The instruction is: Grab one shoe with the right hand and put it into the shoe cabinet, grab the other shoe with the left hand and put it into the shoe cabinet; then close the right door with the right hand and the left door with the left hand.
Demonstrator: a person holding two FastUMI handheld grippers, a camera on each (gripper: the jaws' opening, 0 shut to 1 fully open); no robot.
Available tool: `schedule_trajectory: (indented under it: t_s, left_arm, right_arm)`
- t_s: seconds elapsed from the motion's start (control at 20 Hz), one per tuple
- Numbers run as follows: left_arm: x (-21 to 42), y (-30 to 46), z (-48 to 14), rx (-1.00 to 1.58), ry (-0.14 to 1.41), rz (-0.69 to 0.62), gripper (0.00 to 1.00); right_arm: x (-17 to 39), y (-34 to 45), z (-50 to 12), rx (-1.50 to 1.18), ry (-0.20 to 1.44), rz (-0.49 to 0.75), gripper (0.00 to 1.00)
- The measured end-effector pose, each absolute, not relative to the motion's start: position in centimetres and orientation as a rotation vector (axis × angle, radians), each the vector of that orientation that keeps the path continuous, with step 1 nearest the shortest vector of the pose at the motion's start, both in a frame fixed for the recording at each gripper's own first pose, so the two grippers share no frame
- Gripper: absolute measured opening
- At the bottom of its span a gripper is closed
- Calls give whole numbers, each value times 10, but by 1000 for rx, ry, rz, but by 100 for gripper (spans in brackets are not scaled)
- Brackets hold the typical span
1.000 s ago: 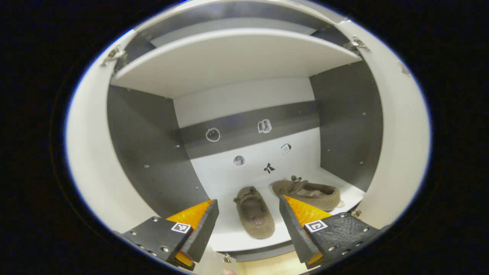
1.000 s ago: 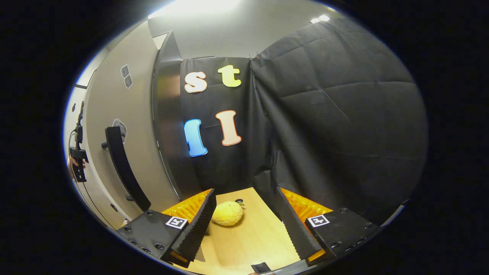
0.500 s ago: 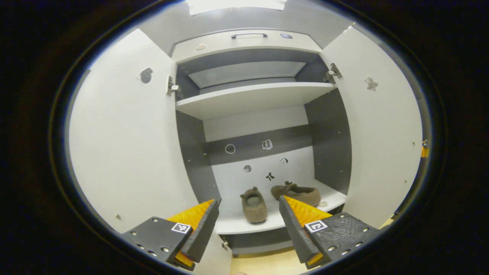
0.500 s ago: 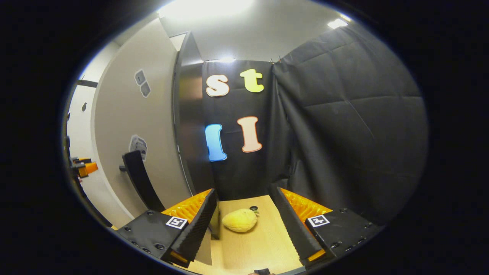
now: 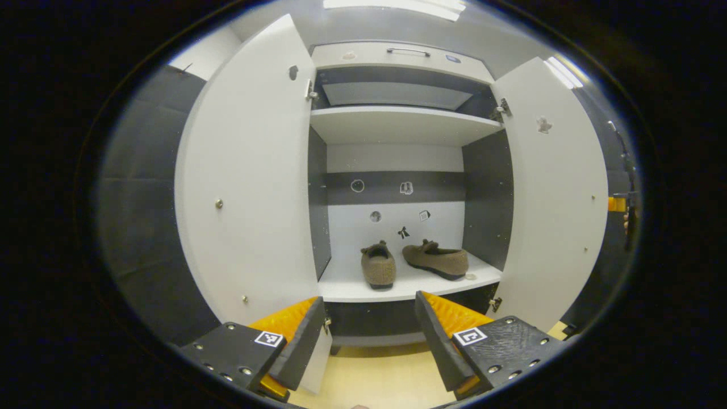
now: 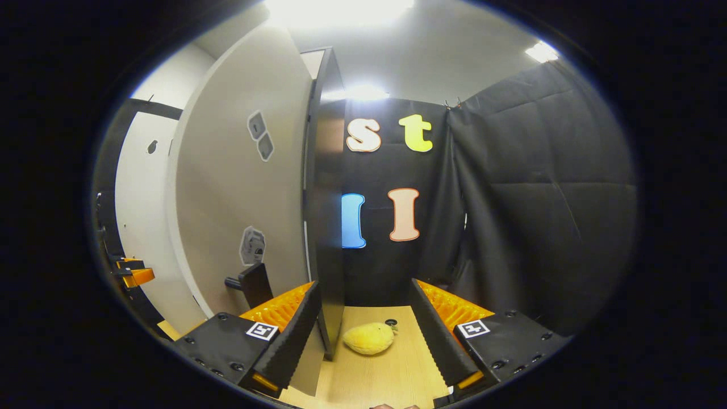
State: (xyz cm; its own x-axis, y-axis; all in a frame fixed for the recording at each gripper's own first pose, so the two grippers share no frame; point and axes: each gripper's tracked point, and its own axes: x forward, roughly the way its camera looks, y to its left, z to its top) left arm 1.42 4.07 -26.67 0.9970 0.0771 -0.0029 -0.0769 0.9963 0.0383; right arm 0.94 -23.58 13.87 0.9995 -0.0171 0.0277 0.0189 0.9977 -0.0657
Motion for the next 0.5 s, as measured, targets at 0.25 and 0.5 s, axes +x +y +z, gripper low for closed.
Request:
schedule_trajectory:
  t_s: [0.25, 0.5]
  left_arm:
    - [-10, 56, -274, 14, -13, 70, 99]
    - [-32, 65, -276, 31, -47, 72, 92]
  right_arm:
    - [4, -225, 128, -35, 5, -25, 98]
    - [-3, -222, 134, -105, -30, -123, 98]
